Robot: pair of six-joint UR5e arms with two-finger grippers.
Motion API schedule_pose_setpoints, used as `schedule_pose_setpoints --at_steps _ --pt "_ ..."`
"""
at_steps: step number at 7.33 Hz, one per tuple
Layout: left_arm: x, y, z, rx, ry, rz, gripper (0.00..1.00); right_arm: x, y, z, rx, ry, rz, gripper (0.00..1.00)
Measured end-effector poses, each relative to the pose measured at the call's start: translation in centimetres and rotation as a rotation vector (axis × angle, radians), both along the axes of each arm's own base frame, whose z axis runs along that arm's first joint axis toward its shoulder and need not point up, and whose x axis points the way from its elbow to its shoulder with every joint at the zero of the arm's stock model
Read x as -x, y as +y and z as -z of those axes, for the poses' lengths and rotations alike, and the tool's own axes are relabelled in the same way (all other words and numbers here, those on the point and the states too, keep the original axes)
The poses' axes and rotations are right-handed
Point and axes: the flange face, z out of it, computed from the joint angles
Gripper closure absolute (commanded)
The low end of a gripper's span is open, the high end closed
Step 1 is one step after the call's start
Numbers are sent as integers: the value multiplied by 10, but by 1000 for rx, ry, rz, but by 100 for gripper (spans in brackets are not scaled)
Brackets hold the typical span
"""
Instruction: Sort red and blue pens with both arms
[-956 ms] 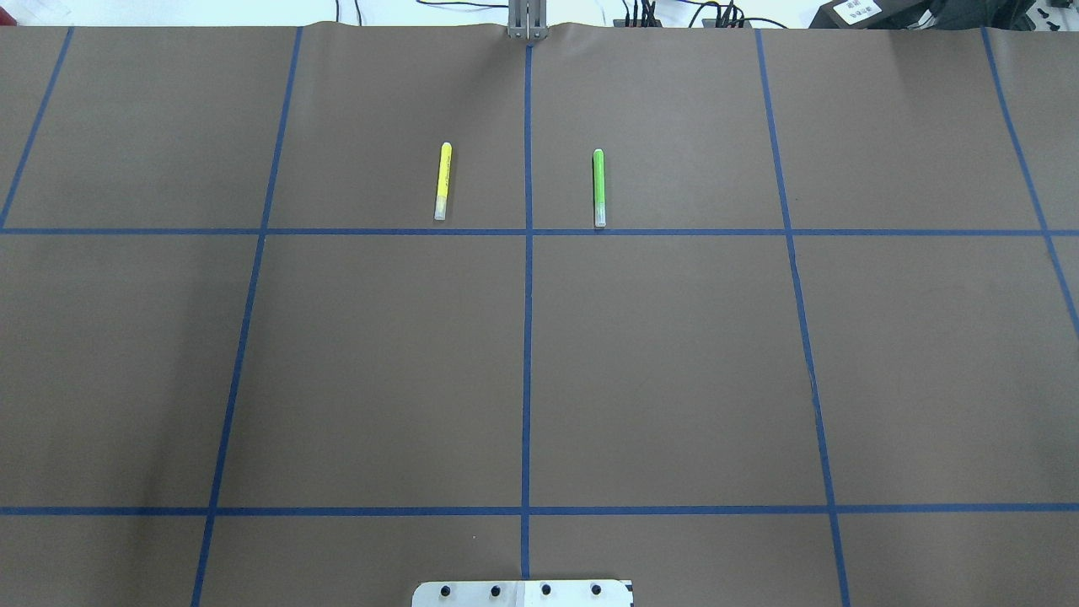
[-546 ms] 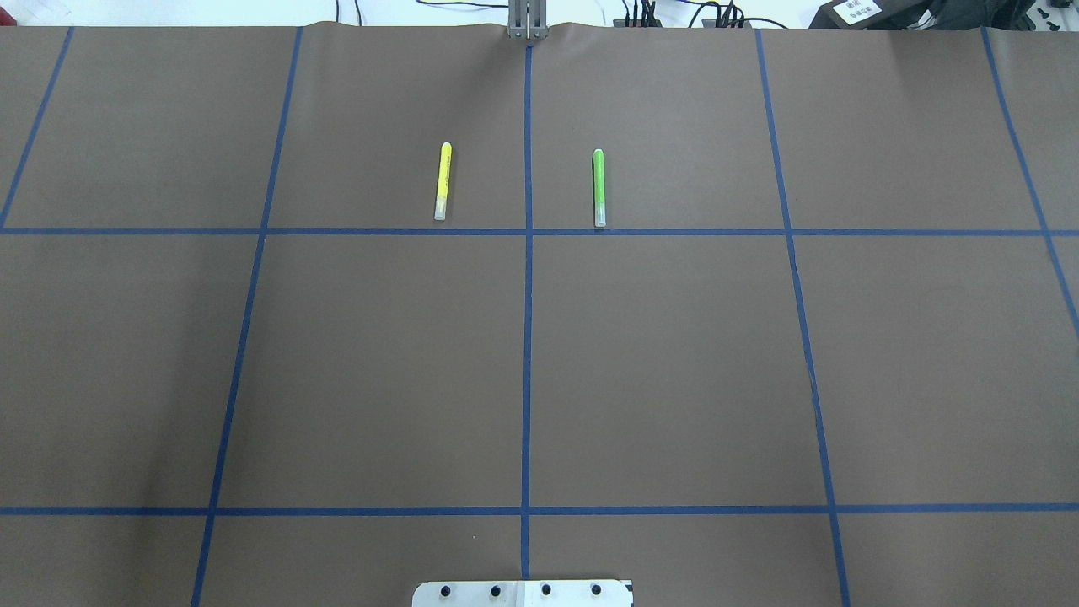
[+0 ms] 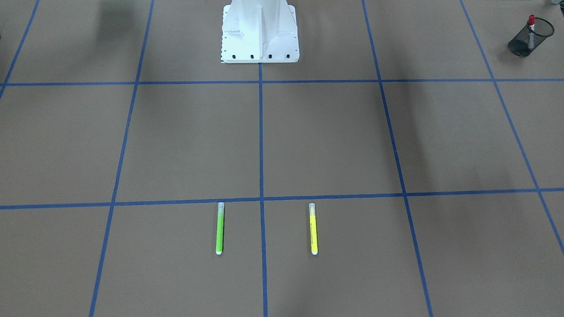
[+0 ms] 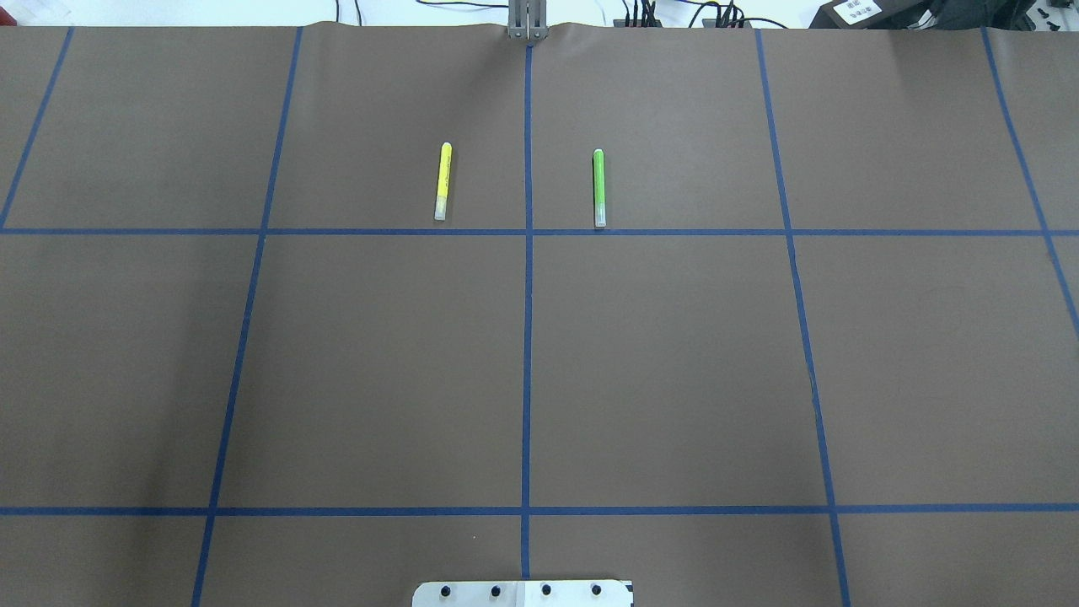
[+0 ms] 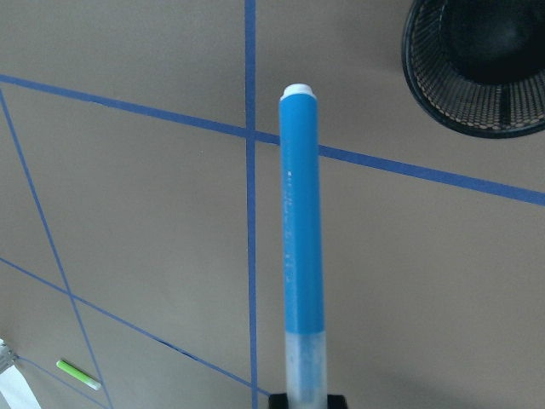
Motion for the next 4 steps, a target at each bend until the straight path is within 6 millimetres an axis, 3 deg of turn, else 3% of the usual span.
schedule_pose_setpoints --at_steps 2,4 --pt "0 0 1 -6 1 -1 0 14 11 -13 19 -59 -37 100" --pt "0 -1 3 -13 1 -1 0 21 21 -13 32 -86 -30 100"
